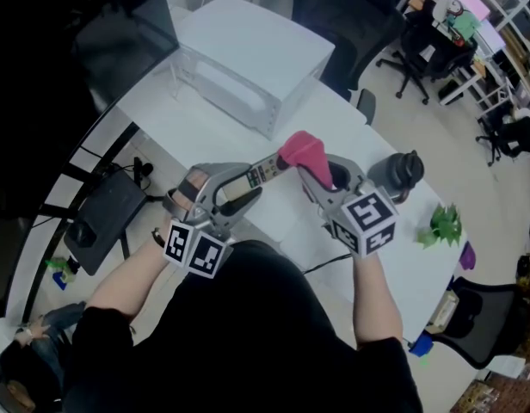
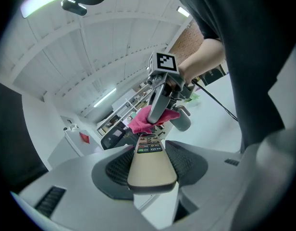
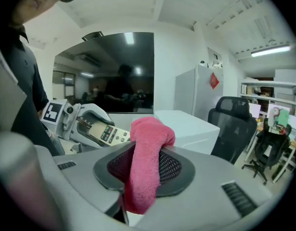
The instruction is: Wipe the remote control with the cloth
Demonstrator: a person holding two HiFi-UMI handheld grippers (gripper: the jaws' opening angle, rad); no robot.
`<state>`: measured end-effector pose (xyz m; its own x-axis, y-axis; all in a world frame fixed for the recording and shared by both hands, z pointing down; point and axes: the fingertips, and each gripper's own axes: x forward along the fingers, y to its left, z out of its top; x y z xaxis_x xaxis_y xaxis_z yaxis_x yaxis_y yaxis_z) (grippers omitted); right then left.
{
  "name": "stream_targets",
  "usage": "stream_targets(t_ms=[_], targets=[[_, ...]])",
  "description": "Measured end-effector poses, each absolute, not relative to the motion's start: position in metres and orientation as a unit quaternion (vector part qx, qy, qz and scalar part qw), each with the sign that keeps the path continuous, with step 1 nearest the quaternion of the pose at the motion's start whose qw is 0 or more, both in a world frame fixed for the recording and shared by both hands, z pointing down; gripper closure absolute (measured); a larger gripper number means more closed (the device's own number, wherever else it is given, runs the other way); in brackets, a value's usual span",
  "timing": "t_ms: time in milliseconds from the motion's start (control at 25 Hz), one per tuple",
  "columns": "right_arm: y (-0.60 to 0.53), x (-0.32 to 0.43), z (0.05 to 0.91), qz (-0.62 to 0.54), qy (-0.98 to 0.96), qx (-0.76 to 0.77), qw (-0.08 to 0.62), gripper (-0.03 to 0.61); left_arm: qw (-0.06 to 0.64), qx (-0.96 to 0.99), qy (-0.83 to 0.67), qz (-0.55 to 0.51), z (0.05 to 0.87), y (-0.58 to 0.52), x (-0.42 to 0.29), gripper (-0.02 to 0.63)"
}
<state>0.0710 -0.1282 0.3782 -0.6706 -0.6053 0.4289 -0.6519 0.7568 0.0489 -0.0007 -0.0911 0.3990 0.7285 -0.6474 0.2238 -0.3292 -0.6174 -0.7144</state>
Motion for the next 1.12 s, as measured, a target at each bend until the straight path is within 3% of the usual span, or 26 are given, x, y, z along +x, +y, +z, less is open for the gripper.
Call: stream_targets(t_ms=[120, 480, 1120], targets=[[-0.103, 0.043, 0.360, 0.020, -0.934, 0.293, 0.203, 0.465, 0.321, -0.871, 0.286, -0.239, 0.402, -0.095, 0.001, 0.405], [-0.059, -0.024, 0.369, 0.012, -0.946, 0.197, 0.256, 0.465, 0.330, -0.872, 0.278, -0.231, 0.397, -0.094, 0.008, 0.405], [-0.135, 0.083, 0.390, 0.104, -0.907, 0.341, 0.226, 0.465, 0.336, -0.875, 0.269, -0.219, 0.398, -0.082, 0.000, 0.405]])
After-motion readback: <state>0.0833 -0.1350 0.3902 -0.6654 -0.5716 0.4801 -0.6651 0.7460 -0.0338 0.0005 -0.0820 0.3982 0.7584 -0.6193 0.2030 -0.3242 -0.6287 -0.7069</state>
